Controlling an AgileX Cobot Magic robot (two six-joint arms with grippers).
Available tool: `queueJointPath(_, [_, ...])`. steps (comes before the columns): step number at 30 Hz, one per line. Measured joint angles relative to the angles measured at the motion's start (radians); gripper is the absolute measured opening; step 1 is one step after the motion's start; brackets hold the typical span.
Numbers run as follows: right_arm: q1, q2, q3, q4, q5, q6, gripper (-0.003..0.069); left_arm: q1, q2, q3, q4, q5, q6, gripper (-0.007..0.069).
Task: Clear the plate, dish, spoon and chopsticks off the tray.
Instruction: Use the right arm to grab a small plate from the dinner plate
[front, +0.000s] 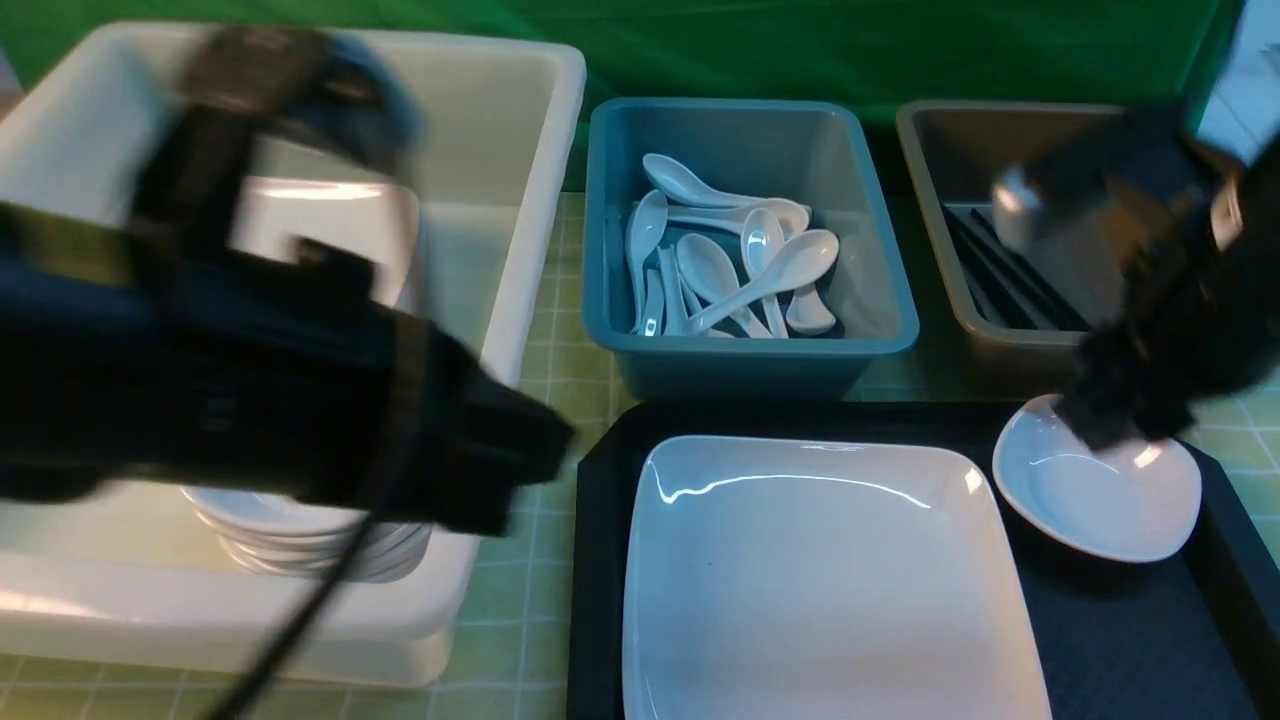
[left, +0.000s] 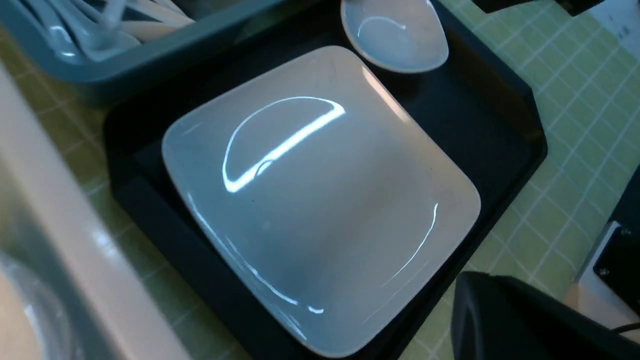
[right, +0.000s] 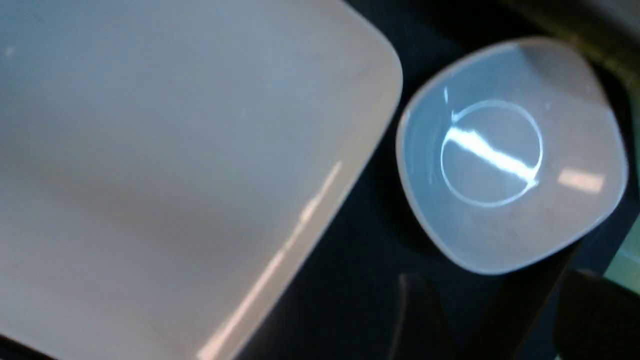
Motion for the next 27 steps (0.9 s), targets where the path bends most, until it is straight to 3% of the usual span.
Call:
queueJointPath(3, [-0.026, 0.011, 0.127, 0.000, -0.118, -0.034, 0.0486, -0.047, 0.087, 0.000, 0.001, -0.086, 0.012, -0.0015])
queueJointPath(6, [-0.027, 0.055, 0.193, -0.006, -0.230, -0.056, 0.0520, -0.055, 0.169, 0.000, -0.011, -0.144, 0.044, -0.0015])
queueJointPath(14, [-0.027, 0.217, 0.203, -0.128, -0.312, -0.062, 0.0529, -0.055, 0.289, 0.001, -0.043, -0.263, 0.233, -0.0015])
queueJointPath(19, [-0.027, 0.273, 0.203, -0.152, -0.340, -0.050, 0.0521, -0.055, 0.298, 0.001, -0.072, -0.308, 0.268, -0.0015])
queueJointPath(22, [-0.027, 0.287, 0.203, -0.155, -0.355, -0.050, 0.0484, -0.055, 0.298, 0.001, -0.074, -0.308, 0.269, -0.0015])
queueJointPath(27, [-0.028, 0.291, 0.203, -0.168, -0.380, -0.052, 0.0181, -0.055, 0.298, 0.001, -0.074, -0.308, 0.266, -0.0015])
